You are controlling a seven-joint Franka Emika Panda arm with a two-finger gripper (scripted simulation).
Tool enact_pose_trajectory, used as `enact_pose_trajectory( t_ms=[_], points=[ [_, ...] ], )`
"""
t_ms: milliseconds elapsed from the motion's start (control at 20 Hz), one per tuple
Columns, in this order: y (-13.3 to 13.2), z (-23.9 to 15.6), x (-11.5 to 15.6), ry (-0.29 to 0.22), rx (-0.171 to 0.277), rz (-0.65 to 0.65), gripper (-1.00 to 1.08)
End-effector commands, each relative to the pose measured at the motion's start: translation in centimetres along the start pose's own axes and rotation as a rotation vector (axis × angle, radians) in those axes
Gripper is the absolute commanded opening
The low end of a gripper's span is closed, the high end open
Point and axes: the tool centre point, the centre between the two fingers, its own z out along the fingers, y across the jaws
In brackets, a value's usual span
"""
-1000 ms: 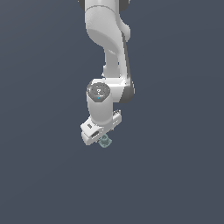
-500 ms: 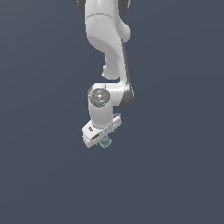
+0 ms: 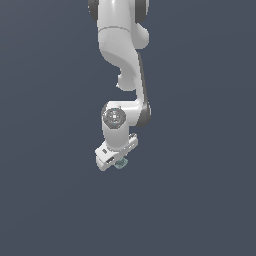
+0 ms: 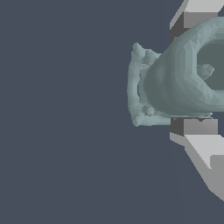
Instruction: Pick up the object and move it to a goal position.
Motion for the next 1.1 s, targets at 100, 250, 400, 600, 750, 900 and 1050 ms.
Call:
enact_pose_trajectory(
  t_ms=[100,250,400,600,750,900,1050],
  points=[
    [0.0,0.0,0.0,0.001,0.000,0.000,-1.00],
    [0.0,0.0,0.0,0.001,0.000,0.000,-1.00],
    [0.0,0.0,0.0,0.000,-0.001,0.000,-1.00],
    [-0.2,-0.4,0.1,0.000,-0.001,0.000,-1.00],
    [-0.6,-1.3,0.3,0.000,-0.001,0.000,-1.00],
    [-1.2,-2.8,0.6,0.000,-0.001,0.000,-1.00],
    [-2.1,-4.8,1.1,0.000,-0.001,0.000,-1.00]
  ],
)
